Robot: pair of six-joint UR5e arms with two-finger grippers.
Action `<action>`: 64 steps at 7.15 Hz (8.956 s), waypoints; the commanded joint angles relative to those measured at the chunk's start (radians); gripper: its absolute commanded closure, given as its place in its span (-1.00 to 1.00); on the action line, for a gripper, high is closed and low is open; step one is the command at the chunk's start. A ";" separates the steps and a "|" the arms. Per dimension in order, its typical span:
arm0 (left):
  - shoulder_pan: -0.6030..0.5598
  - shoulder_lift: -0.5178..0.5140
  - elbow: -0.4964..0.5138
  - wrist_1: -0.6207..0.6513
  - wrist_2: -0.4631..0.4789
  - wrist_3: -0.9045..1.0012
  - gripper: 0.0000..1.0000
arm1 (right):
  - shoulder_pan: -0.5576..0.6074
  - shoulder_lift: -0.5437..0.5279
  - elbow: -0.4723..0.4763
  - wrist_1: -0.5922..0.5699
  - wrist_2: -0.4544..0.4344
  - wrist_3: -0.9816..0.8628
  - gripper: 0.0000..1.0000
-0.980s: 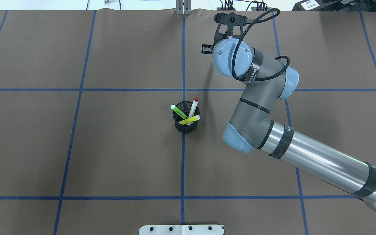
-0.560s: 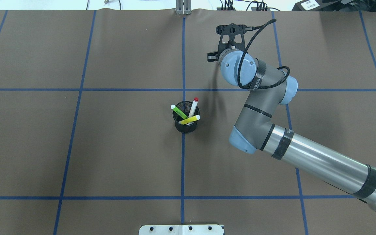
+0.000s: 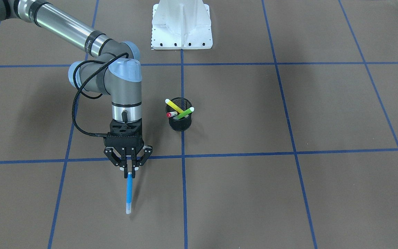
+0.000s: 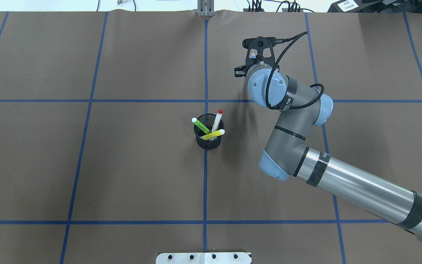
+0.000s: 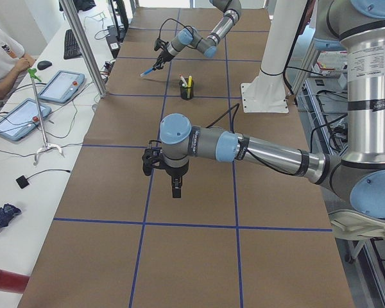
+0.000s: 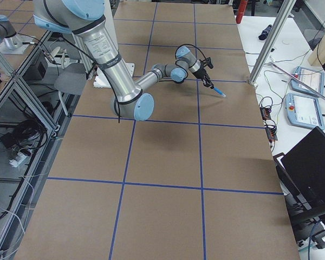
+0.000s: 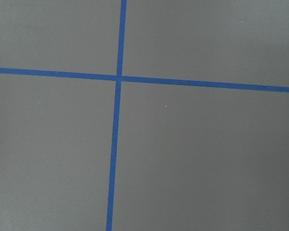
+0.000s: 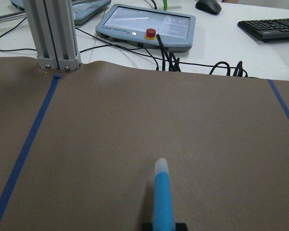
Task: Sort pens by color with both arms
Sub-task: 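Lay the blue marker on the table farther from the robot, release, then retract the right arm while the left arm moves toward the cup, then lower the left gripper into the cup and grasp the red-capped marker, then lift the red-capped marker out of the cup with the left gripper, then carry the red-capped marker beside the blue marker and release it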
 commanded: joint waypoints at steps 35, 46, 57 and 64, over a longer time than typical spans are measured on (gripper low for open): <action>0.951 -1.262 0.575 0.199 0.551 -0.850 -0.97 | 0.619 -0.672 0.319 0.010 0.956 -0.519 -0.98; 0.907 -1.387 0.856 0.191 0.359 -0.614 -0.75 | 0.618 -0.666 0.308 0.010 0.958 -0.517 -0.98; 0.875 -1.384 0.765 0.238 0.356 -0.621 1.00 | 0.618 -0.658 0.308 0.010 0.956 -0.516 -0.98; 0.762 -1.187 0.612 -0.314 0.632 -0.859 1.00 | 0.616 -0.652 0.313 0.011 0.924 -0.513 -0.98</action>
